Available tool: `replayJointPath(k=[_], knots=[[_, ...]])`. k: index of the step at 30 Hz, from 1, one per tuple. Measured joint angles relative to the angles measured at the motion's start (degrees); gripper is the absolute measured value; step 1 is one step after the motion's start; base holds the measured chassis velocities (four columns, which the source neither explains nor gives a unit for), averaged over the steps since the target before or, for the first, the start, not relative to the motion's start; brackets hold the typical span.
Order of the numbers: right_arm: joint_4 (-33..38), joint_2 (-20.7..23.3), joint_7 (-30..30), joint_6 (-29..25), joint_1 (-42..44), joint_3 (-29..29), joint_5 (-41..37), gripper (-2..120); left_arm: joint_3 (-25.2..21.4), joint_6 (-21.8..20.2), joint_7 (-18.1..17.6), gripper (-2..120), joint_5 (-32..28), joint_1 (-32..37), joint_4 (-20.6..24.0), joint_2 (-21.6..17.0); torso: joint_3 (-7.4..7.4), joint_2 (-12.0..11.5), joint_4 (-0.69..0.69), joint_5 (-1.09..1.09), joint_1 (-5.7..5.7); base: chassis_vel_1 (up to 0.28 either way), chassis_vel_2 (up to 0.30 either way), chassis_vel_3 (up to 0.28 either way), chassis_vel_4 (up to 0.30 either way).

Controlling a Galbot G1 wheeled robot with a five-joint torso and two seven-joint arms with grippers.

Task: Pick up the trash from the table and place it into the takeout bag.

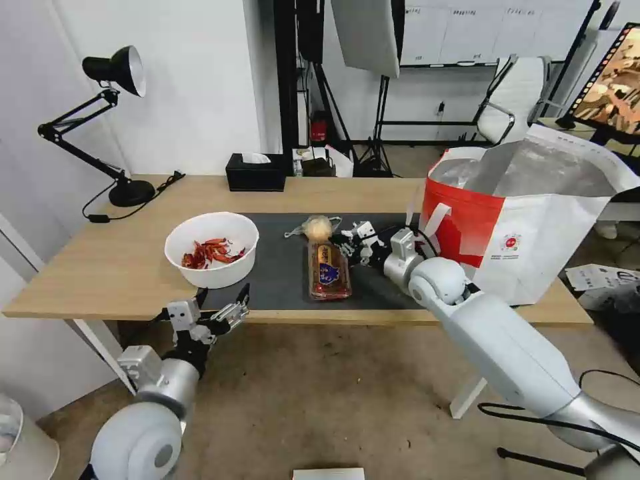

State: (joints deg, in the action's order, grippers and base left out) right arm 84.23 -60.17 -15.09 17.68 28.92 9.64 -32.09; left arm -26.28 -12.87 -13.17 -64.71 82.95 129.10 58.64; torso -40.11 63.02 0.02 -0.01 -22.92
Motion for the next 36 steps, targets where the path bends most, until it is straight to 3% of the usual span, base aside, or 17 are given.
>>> replayJointPath(k=[1,2,4,8,11,20,36], knots=[[-0.18,-0.02,-0.08,0.0,0.02,0.03,-0.01,0,0.01,-1.18,-0.06,100,-7.03,-1.68,0.15,-1.2,0.0,0.0,0.0,0.01,0.0,0.0,0.0,0.0,0.0],[-0.18,-0.02,-0.08,0.0,0.02,0.03,-0.01,0,0.01,-1.18,-0.06,100,-7.03,-1.68,0.15,-1.2,0.0,0.0,0.0,0.01,0.0,0.0,0.0,0.0,0.0],[-0.35,-0.02,-0.09,0.0,0.2,0.02,-0.17,0,0.74,-3.31,-0.05,100,-17.49,-5.6,-0.19,-3.31,0.01,0.0,-0.04,0.01,0.0,0.0,0.0,0.0,0.0],[-1.76,-0.91,-0.08,-0.1,-0.48,0.8,-0.36,0,3.71,-4.5,0.08,100,-23.65,-10.54,-2.69,-5.19,0.0,0.0,-0.04,0.01,0.0,0.0,0.0,0.0,0.0],[-2.2,-1.34,-0.08,-0.26,-1.06,1.44,-0.63,0,6.37,-4.62,0.08,100,-24.53,-13.41,-4.82,-5.27,0.0,0.0,0.02,0.01,0.0,0.0,0.0,0.0,0.0],[-2.41,-1.09,0.62,0.15,-1.04,1.38,-0.81,0,15.53,-4.63,-0.53,100,-24.26,-23.04,-13.64,-2.9,0.0,0.0,-0.03,0.01,0.0,0.0,0.0,0.0,0.0],[-2.06,-0.97,0.94,0.45,0.59,0.02,-0.76,0,22.54,-4.54,-1.48,100,-23.68,-32.06,-21.23,-0.38,0.01,0.0,-0.02,0.01,0.0,0.0,0.0,0.0,0.0]])
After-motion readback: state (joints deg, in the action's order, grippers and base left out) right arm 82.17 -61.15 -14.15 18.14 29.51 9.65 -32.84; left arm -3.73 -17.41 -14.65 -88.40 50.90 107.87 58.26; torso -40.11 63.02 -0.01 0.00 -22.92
